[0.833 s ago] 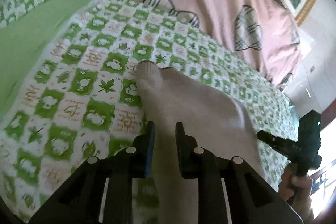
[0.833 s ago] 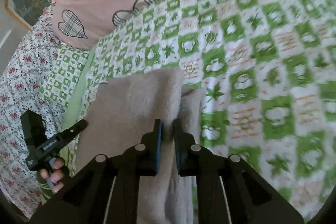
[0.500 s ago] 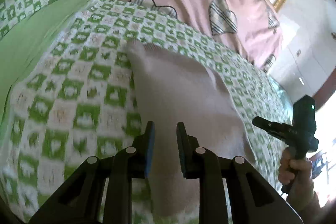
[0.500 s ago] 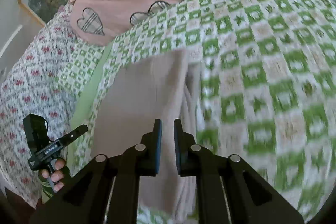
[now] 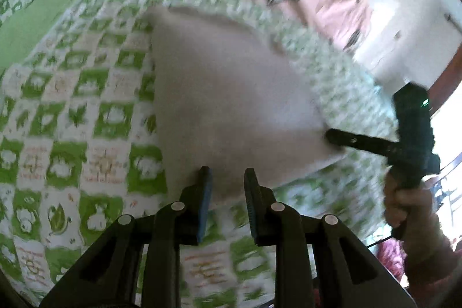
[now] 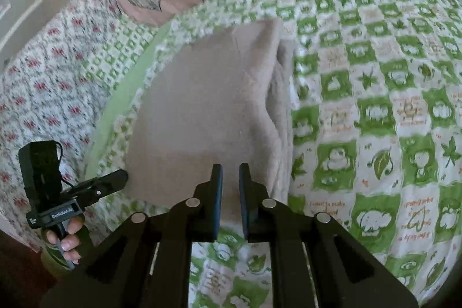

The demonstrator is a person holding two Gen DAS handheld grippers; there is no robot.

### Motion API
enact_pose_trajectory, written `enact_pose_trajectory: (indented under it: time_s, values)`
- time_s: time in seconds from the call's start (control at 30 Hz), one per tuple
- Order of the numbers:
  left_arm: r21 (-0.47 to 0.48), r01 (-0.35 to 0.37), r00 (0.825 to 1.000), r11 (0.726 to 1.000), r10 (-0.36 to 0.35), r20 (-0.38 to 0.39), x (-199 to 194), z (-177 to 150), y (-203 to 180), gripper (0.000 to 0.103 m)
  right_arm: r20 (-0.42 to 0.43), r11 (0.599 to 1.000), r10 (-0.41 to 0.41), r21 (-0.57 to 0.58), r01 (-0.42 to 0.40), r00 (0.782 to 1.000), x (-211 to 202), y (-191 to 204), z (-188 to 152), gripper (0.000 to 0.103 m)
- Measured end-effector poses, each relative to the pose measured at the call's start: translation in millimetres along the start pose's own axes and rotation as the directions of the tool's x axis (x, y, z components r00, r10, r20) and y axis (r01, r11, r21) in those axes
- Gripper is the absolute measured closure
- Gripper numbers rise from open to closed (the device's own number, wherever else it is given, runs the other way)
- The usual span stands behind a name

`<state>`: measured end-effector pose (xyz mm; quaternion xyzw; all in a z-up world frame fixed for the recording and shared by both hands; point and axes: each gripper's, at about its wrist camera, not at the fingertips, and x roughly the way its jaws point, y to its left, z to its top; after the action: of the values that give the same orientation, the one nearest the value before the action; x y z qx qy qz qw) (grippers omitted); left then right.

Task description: Fold small clothes

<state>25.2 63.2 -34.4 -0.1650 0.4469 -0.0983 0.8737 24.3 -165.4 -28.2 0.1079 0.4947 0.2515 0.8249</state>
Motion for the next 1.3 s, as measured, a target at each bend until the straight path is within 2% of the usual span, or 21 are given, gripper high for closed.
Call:
enact_pose_trajectory:
  time_s: [0.03, 0.07, 0.17, 0.4, 0.53, 0.57, 0.6, 0.63, 0.67, 0.73, 0.8, 0.9, 1.0, 1.07, 1.13, 1.3]
  values:
    - [-0.005, 0.004, 1.000, 1.000, -0.004, -0.021, 6, -4, 3, 0.081, -0.027, 0.999, -0.054, -0.006, 0.054, 0.998, 8, -5, -4, 0.091]
    - [-0.015, 0.019, 1.000, 1.000, -0.019, -0.017, 7, -8, 7, 0.081, -0.028, 0.998, -0.060, -0.006, 0.060, 0.998, 11, -8, -6, 0.091]
    - [-0.031, 0.033, 0.999, 0.999, -0.033, -0.007, 3, -11, 10, 0.081, -0.002, 0.999, -0.023, 0.036, 0.023, 1.000, 10, -18, -10, 0.092]
    - [-0.013, 0.005, 1.000, 1.000, -0.005, -0.012, -5, -15, 11, 0.080, -0.003, 0.999, -0.045, 0.024, 0.045, 0.999, 3, -14, -13, 0.092]
    - [-0.016, -0.019, 1.000, 1.000, 0.018, -0.014, -13, -22, 7, 0.071, 0.004, 0.997, -0.074, 0.031, 0.074, 0.997, -8, -11, -19, 0.091]
    - [-0.009, -0.033, 0.999, 0.999, 0.033, -0.012, -16, -24, 4, 0.067, 0.006, 0.995, -0.095, 0.028, 0.095, 0.995, -11, -10, -21, 0.089]
    - [-0.002, -0.045, 0.999, 0.999, 0.045, -0.008, -18, -24, 3, 0.061, 0.008, 0.990, -0.140, 0.023, 0.140, 0.990, -16, -9, -24, 0.085]
    - [0.003, -0.062, 0.998, 0.998, 0.062, -0.002, -22, -25, 1, 0.058, 0.012, 0.987, -0.159, 0.023, 0.159, 0.987, -20, -9, -26, 0.072]
    - [0.006, -0.081, 0.997, 0.997, 0.081, 0.007, -25, -25, -1, 0.054, 0.016, 0.986, -0.163, 0.025, 0.162, 0.987, -22, -9, -27, 0.065]
    - [0.012, -0.100, 0.995, 0.995, 0.099, 0.024, -32, -26, -4, 0.053, 0.030, 0.987, -0.159, 0.027, 0.158, 0.987, -31, -8, -32, 0.065]
    - [0.011, -0.119, 0.992, 0.993, 0.118, 0.038, -35, -25, -6, 0.046, 0.038, 0.987, -0.158, 0.026, 0.157, 0.987, -36, -6, -35, 0.064]
    - [0.003, -0.157, 0.986, 0.988, 0.157, 0.054, -40, -26, -6, 0.039, 0.054, 0.988, -0.156, 0.013, 0.155, 0.986, -41, 2, -39, 0.057]
    - [0.006, -0.238, 0.969, 0.971, 0.237, 0.062, -42, -28, -11, 0.034, 0.091, 0.983, -0.177, -0.027, 0.181, 0.980, -47, 14, -45, 0.044]
    - [0.017, -0.285, 0.956, 0.958, 0.283, 0.075, -45, -32, -14, 0.031, 0.121, 0.979, -0.183, -0.072, 0.192, 0.976, -50, 24, -50, 0.031]
    - [0.029, -0.327, 0.943, 0.945, 0.323, 0.084, -48, -37, -18, 0.028, 0.137, 0.974, -0.177, -0.115, 0.193, 0.975, -52, 32, -56, 0.025]
    - [0.038, -0.376, 0.924, 0.926, 0.371, 0.092, -53, -46, -18, 0.024, 0.127, 0.968, -0.159, -0.174, 0.179, 0.979, -49, 42, -72, 0.024]
